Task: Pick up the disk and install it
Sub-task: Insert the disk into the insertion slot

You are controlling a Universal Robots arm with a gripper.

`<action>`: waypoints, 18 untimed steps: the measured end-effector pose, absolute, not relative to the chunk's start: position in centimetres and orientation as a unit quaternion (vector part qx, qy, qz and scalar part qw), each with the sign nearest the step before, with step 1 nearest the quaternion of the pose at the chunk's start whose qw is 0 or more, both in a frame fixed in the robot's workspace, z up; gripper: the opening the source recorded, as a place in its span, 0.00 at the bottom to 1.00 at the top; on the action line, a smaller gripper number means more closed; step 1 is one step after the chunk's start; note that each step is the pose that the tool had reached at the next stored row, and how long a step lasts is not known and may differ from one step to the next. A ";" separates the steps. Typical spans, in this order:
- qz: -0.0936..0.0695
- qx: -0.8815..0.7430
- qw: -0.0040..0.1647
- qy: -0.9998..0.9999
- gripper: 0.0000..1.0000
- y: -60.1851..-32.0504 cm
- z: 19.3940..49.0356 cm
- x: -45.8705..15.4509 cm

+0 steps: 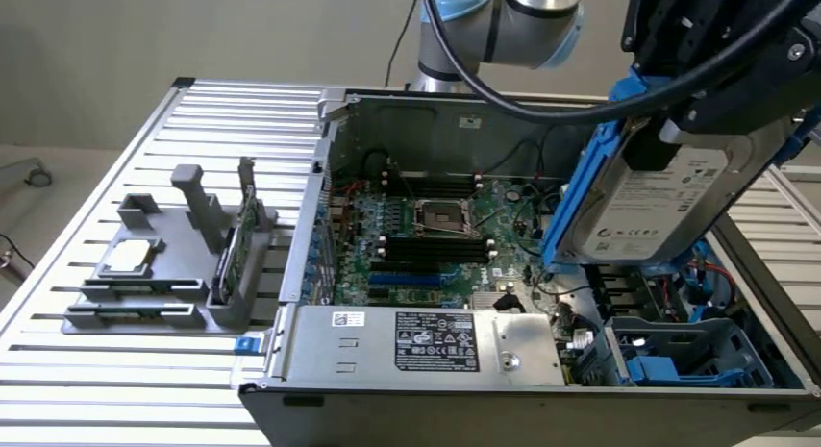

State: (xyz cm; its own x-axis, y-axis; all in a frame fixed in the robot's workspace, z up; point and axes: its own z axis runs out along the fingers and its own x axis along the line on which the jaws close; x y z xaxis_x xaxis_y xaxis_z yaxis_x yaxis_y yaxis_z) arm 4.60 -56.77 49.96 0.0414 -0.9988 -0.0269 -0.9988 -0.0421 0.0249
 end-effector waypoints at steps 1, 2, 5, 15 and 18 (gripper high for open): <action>0.018 -0.722 0.000 0.692 0.33 -57.1 49.9 4.9; 0.018 -0.722 0.000 0.692 0.33 -57.4 49.9 5.1; 0.018 -0.722 0.000 0.692 0.33 -58.3 49.7 5.9; 0.017 -0.722 -0.001 0.692 0.33 -59.2 48.1 9.8; 0.017 -0.722 -0.001 0.692 0.33 -59.2 47.6 10.5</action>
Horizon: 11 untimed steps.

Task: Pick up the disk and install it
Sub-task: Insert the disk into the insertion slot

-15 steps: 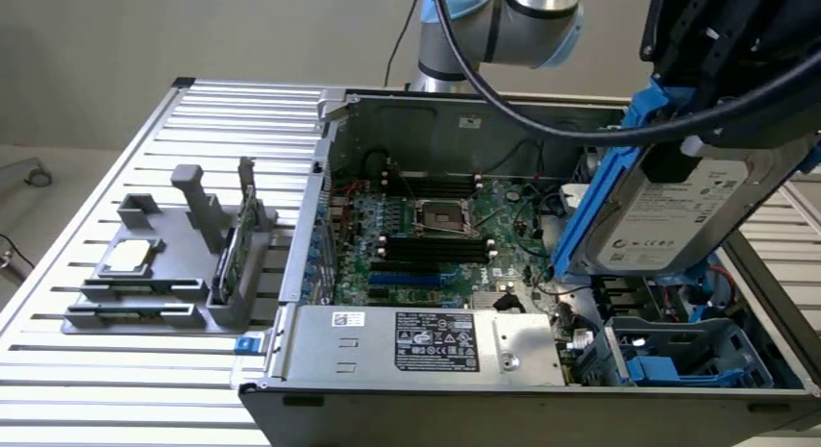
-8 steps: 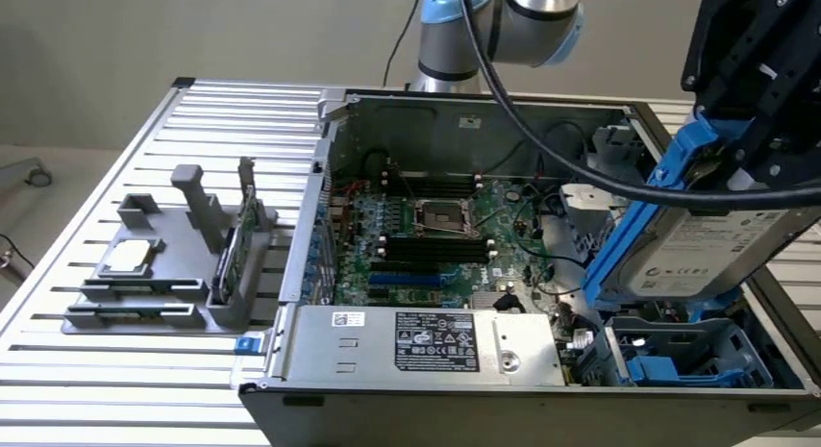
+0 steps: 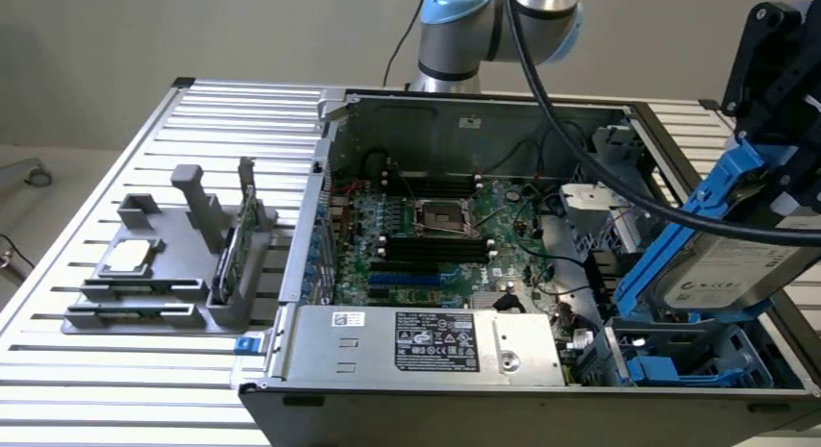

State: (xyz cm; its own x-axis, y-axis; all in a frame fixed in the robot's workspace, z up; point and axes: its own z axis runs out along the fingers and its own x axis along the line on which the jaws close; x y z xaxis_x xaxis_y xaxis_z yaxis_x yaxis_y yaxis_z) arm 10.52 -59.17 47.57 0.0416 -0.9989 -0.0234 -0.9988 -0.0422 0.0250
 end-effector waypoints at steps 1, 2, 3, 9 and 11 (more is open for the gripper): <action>-0.017 0.722 0.001 -0.692 0.33 -59.2 47.4 10.7; -0.017 0.722 0.001 -0.692 0.33 -59.2 47.2 10.8; -0.017 0.722 0.001 -0.692 0.33 -59.2 47.0 10.9; -0.017 0.722 0.001 -0.692 0.33 -59.2 45.9 11.6; -0.017 0.722 0.001 -0.692 0.33 -59.2 45.6 11.9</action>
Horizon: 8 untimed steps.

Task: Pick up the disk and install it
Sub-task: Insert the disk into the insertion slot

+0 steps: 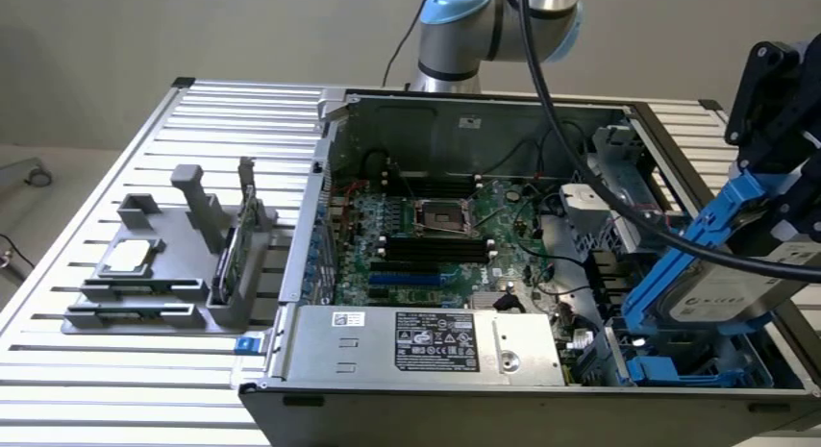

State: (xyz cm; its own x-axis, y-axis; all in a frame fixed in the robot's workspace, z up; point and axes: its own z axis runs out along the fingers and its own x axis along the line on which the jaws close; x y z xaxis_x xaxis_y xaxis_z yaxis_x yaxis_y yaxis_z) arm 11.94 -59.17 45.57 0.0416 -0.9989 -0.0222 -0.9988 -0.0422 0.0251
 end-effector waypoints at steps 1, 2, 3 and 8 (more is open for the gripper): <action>-0.017 0.722 0.001 -0.692 0.33 -59.2 45.4 12.1; -0.017 0.722 0.001 -0.692 0.33 -59.2 45.2 12.1; -0.016 0.722 0.002 -0.692 0.33 -59.2 45.1 12.1; -0.017 0.722 0.001 -0.692 0.33 -59.2 44.1 12.1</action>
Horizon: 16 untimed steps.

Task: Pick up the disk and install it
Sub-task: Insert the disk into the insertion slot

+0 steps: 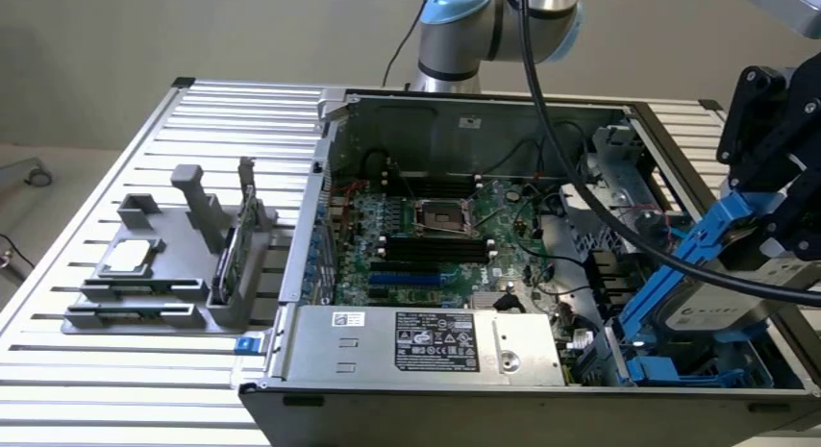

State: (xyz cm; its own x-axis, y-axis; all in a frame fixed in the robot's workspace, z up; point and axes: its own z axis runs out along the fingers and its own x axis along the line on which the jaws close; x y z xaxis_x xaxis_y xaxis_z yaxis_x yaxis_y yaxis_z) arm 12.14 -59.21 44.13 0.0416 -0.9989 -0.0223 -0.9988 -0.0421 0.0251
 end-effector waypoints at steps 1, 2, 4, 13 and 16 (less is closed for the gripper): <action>-0.017 0.722 0.001 -0.692 0.33 -59.2 44.0 12.1; -0.017 0.722 0.002 -0.692 0.33 -59.2 44.0 12.1; -0.017 0.722 0.002 -0.692 0.33 -59.3 43.9 12.1; -0.018 0.722 0.003 -0.692 0.33 -59.6 43.4 12.1; -0.018 0.721 0.004 -0.692 0.33 -59.6 43.0 12.1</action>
State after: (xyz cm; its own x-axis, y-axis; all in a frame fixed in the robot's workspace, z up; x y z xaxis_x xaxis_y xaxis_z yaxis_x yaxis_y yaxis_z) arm 12.12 -59.63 43.01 0.0411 -0.9989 -0.0205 -0.9987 -0.0417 0.0299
